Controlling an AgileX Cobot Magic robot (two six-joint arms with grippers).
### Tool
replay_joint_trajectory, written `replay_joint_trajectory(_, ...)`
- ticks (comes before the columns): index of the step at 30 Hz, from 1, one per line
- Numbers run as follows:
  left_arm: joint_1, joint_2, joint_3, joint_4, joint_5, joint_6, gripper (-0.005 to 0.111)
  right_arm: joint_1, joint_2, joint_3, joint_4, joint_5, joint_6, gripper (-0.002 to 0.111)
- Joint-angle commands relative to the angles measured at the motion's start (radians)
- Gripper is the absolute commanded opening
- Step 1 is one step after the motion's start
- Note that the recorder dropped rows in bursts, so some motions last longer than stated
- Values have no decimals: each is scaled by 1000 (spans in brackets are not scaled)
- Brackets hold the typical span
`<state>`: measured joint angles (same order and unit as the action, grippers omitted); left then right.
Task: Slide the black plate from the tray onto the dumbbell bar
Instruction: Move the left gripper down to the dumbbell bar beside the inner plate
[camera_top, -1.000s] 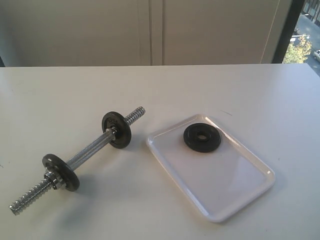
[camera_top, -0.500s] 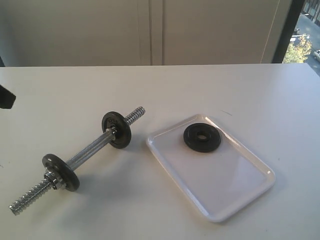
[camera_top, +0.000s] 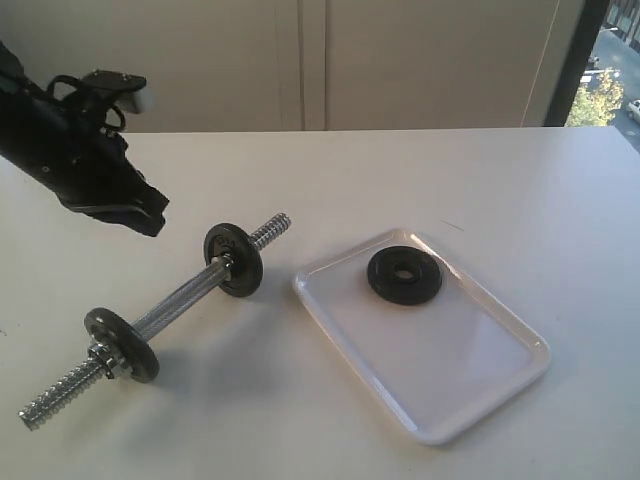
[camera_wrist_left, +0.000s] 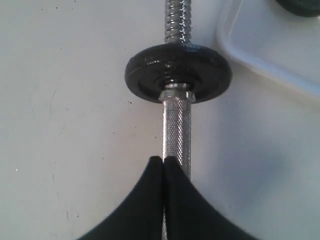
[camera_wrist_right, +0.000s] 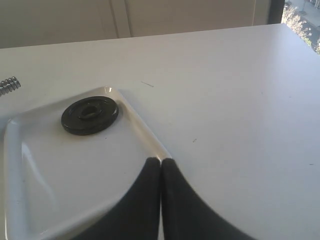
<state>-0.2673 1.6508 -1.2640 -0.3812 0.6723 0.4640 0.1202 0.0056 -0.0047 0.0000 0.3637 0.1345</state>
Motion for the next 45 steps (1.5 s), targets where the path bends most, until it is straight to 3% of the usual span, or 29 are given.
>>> replay_joint_trajectory(1, -5, 74, -6, -90, 1, 21, 0, 1, -6, 5, 0, -14, 2, 0)
replay_joint_trajectory(4, -5, 101, -6, -114, -62, 184, 0, 1, -6, 5, 0, -14, 2, 0)
replay_joint_trajectory(7, -18, 112, -6, -168, -64, 227, 3, 1, -6, 5, 0, -14, 2, 0)
replay_joint_trajectory(12, -66, 119, -6, -158, -32, 257, 49, 1, -6, 5, 0, -14, 28, 0)
replay_joint_trajectory(14, -66, 119, -6, -129, -29, 234, 52, 1, -6, 5, 0, -14, 28, 0)
replay_joint_trajectory(19, -66, 119, -6, -55, -21, 141, 52, 1, -6, 5, 0, -14, 28, 0)
replay_joint_trajectory(45, -95, 236, -6, -77, -83, 197, 52, 1, -6, 5, 0, -14, 28, 0)
